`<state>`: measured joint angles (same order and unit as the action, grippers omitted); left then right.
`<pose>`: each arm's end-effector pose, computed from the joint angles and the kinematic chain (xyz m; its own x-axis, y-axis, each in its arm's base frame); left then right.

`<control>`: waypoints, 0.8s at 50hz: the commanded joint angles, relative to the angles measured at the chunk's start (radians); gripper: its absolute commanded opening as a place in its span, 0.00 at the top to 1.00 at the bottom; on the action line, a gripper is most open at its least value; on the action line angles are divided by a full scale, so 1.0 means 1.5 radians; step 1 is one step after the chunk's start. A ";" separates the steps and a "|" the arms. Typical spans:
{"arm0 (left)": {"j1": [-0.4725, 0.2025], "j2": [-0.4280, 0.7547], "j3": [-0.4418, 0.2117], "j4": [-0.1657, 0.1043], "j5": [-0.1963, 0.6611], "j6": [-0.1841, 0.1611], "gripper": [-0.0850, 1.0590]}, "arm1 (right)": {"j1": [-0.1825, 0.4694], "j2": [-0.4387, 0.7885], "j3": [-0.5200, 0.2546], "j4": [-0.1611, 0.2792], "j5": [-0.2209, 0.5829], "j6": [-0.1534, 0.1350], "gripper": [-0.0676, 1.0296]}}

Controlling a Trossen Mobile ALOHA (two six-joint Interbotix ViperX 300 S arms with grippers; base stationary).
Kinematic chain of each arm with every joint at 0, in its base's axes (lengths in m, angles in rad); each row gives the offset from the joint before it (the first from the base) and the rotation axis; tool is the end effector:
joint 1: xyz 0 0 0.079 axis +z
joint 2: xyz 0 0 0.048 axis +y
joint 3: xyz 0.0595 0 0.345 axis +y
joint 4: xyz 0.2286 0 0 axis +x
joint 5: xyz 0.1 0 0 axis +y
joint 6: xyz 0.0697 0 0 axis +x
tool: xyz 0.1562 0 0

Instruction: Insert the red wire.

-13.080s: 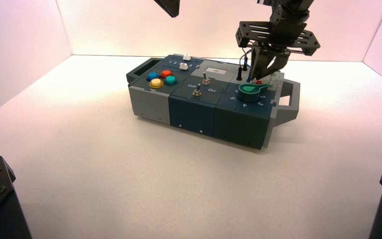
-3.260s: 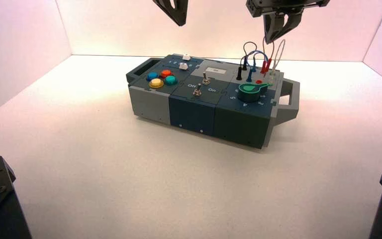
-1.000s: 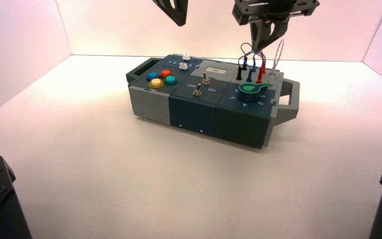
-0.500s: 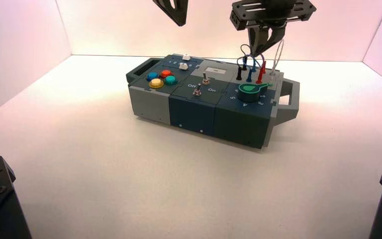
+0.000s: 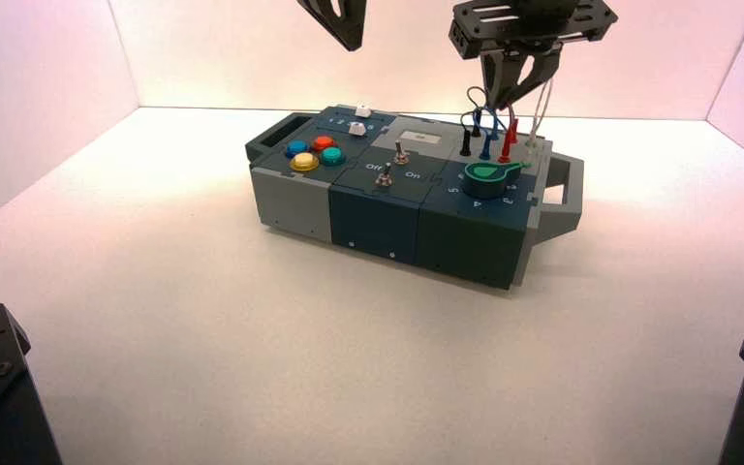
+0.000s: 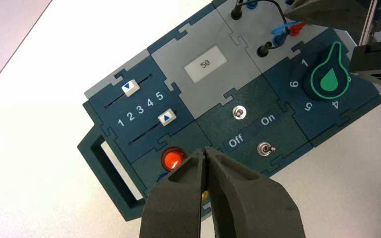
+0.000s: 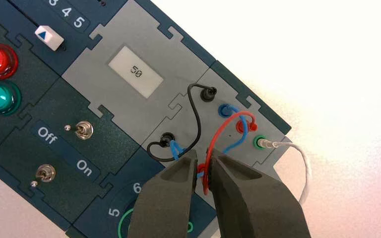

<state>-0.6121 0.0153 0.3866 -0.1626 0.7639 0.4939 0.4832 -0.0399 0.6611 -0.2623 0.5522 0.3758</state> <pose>0.3595 -0.2833 0.1368 0.2611 -0.3201 -0.9107 0.8406 0.5392 0.0515 0.3709 0.1599 0.0778 0.4152 0.0642 -0.9075 -0.2852 0.9564 -0.0628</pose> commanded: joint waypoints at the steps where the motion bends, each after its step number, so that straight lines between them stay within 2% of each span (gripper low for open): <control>1: -0.003 -0.012 -0.017 0.001 -0.004 0.002 0.95 | 0.006 -0.022 -0.012 0.000 -0.003 0.004 0.79; 8: -0.003 -0.013 -0.017 0.000 -0.004 0.002 0.95 | 0.005 -0.028 -0.013 0.000 -0.002 0.003 0.68; 40: -0.003 -0.013 -0.018 0.000 -0.004 0.002 0.95 | -0.001 -0.032 -0.013 -0.008 0.034 0.003 0.67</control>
<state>-0.6121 0.0153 0.3866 -0.1626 0.7639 0.4939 0.4817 -0.0660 0.6611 -0.2700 0.6013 0.3758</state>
